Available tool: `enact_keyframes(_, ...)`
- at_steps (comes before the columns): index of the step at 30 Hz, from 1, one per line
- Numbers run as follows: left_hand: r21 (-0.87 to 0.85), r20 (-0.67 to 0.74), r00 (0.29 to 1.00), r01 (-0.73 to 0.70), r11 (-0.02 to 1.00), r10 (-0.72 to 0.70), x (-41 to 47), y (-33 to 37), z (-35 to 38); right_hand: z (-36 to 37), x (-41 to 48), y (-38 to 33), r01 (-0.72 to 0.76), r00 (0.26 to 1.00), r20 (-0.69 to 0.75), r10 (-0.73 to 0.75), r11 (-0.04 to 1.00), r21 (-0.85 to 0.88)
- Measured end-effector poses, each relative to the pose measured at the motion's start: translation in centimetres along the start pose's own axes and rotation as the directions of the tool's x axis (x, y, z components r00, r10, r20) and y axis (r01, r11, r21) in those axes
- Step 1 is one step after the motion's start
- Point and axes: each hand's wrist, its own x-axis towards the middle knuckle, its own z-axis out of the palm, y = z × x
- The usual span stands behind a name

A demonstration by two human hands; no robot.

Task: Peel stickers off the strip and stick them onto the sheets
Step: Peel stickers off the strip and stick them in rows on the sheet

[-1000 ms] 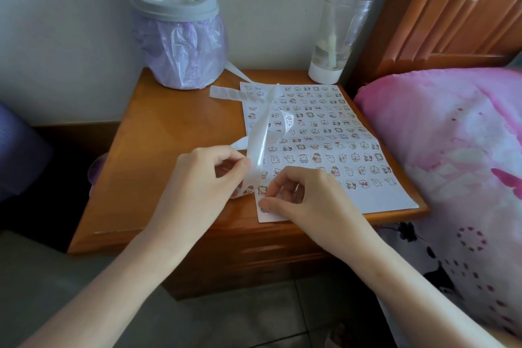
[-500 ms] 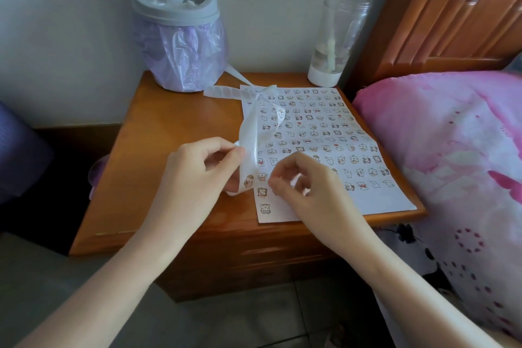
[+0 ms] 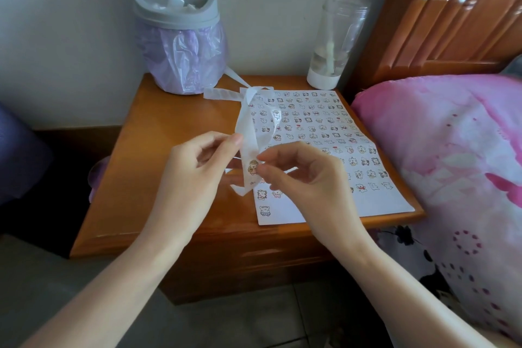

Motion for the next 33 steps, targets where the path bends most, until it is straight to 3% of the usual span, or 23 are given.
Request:
enact_keyframes(3,-0.088,0.056,0.997,0.063,0.994,-0.059,-0.14,0.42,-0.03,-0.19,0.07,0.03,0.006,1.000,-0.016,-0.007,1.000,-0.009)
enact_keyframes(8,0.038,0.107,0.994,-0.034,0.999,0.030,-0.28,0.41,-0.12,-0.36,0.16,0.04,0.030,0.999,-0.010,-0.031,0.999,-0.034)
enact_keyframes(23,0.151,0.120,0.988,-0.112,0.982,0.094,-0.44,0.27,-0.05,-0.57,0.49,0.12,-0.044,0.999,0.003,0.044,0.999,-0.020)
enact_keyframes(27,0.148,0.115,0.991,-0.085,0.985,0.069,-0.47,0.11,0.03,-0.67,0.61,0.37,-0.057,0.998,0.006,0.058,0.996,-0.073)
enact_keyframes(33,0.082,0.096,0.995,0.020,0.996,-0.028,-0.05,-0.23,0.08,-0.61,0.26,0.07,0.035,0.999,0.026,-0.029,0.967,-0.254)
